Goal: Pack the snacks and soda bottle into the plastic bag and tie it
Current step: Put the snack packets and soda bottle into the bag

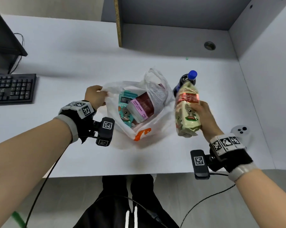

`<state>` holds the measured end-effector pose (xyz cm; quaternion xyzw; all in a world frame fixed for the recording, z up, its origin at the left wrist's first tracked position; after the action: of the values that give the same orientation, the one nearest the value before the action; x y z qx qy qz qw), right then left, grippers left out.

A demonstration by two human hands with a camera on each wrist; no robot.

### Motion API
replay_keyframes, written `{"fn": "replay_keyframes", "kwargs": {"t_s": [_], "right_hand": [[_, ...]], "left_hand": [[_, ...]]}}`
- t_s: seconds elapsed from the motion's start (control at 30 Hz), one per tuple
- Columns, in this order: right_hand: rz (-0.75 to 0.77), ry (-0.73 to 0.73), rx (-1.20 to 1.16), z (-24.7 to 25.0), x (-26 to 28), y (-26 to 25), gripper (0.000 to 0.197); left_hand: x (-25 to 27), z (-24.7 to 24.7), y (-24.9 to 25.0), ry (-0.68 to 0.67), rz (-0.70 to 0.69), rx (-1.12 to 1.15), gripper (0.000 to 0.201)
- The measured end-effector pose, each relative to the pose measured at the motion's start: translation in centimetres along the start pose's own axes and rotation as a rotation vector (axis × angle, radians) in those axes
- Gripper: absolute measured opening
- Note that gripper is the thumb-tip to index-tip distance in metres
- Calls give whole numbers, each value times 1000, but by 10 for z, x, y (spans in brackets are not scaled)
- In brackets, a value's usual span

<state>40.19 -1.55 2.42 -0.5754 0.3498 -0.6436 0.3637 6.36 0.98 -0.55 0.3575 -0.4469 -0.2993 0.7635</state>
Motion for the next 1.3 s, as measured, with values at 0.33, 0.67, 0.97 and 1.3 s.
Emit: {"fn": "replay_keyframes", "kwargs": {"t_s": [0.33,0.67,0.97,1.3], "right_hand": [[-450,-478,184,-185,-15,-19,41],[-200,-373,468,-213,-27,-25,57],[-59,-398,1848,-108,-38,-18,45],[251,527,690,-39,-72,-73,36]], "left_hand": [[2,48,28,-135,-161,-184,16],[-14,58,36,-238,-126,-188,21],[-44,75,16,-9,-65,-116,27],[-41,60,16,-15,-64,-260,9]]}}
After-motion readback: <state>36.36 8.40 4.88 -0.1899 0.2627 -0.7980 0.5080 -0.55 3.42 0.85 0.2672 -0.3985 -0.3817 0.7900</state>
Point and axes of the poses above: each hand's wrist, its own x-axis away from the middle knuckle, its own z-axis out of the back of the hand, y = z × x, the point moved 2 cm from there along -x, towards the middle knuckle, and after that the axes turned 1 degree about z, right-handed, at the moved point
